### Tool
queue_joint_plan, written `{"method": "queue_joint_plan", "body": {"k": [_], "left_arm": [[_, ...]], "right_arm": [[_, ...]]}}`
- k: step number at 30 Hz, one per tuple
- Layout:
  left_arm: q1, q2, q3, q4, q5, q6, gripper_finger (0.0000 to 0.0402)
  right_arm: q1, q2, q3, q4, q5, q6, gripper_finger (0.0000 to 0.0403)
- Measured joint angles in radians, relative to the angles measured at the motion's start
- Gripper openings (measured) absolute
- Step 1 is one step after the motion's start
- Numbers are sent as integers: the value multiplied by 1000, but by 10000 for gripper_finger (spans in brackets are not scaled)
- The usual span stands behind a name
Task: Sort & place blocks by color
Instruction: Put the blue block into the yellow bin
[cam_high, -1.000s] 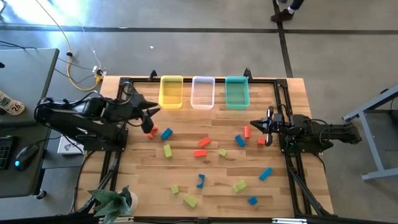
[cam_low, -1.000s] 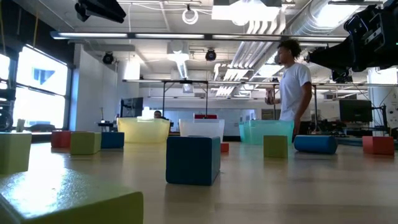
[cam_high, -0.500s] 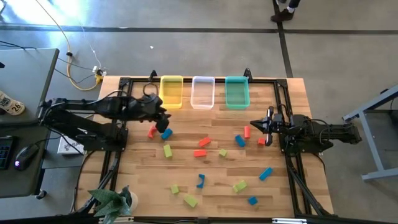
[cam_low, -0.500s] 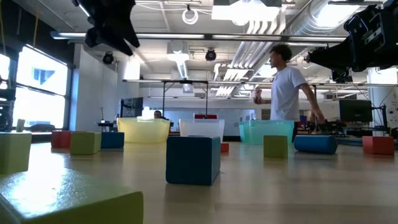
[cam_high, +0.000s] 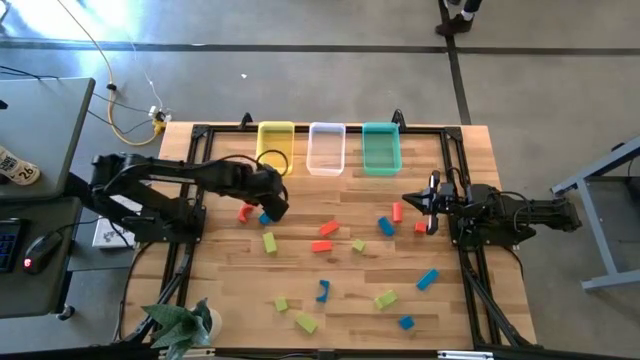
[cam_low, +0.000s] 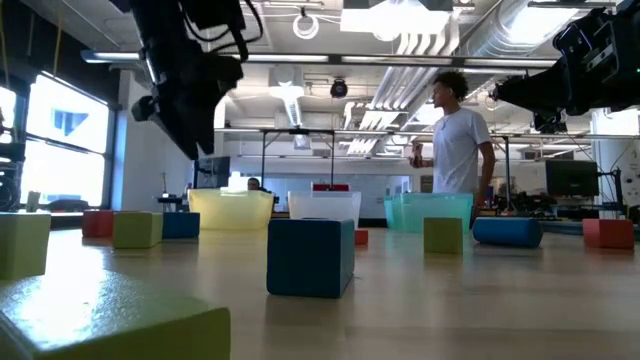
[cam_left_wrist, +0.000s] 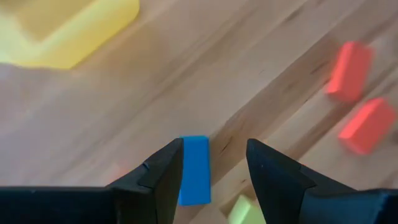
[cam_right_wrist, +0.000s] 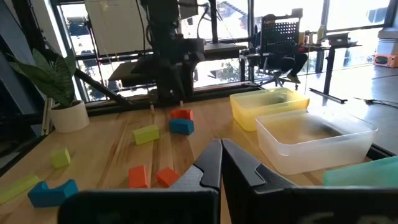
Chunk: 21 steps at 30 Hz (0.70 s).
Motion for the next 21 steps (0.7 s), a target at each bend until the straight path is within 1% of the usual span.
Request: {"method": "queue_joint_plan", "body": {"k": [8, 15, 21], "left_arm": [[16, 124, 0, -1, 57, -1, 165], [17, 184, 0, -3, 59, 0, 165], [17, 211, -1, -2, 58, 2, 165]], "right_arm": [[0, 0, 0, 0, 0, 0, 0], [0, 0, 0, 0, 0, 0, 0], [0, 0, 0, 0, 0, 0, 0]]}}
